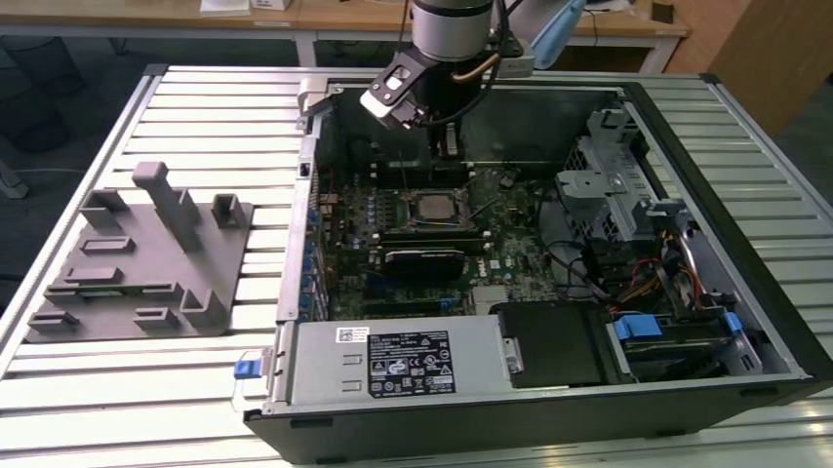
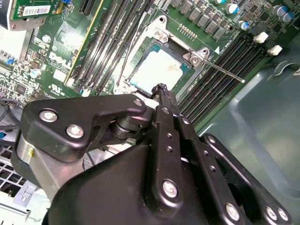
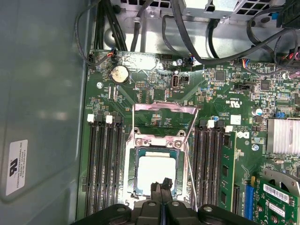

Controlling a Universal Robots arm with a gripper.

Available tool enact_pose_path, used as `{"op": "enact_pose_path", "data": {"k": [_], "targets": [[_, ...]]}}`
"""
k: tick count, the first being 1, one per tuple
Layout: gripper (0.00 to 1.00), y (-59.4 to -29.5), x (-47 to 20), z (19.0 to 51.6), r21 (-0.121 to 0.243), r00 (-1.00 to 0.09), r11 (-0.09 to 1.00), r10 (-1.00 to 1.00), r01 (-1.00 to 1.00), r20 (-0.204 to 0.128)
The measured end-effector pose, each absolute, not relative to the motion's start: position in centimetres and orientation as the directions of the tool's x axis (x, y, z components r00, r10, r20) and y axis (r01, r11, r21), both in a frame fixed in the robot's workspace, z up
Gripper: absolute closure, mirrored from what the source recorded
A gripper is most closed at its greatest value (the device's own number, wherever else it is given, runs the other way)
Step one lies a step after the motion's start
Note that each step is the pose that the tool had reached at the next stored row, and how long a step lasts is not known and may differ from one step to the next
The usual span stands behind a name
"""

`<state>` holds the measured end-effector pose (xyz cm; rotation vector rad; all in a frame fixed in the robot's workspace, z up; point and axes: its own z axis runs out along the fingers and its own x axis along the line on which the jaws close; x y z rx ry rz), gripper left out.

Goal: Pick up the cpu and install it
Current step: 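Close the cpu cover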

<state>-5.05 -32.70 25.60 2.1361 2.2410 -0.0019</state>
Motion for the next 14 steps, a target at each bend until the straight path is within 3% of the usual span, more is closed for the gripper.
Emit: {"op": "enact_pose_path", "data": {"k": [14], "targets": [[0.89, -32.7, -5.1, 27.6, 0.031, -0.047, 0.048, 0.998, 0.998, -0.034]]}}
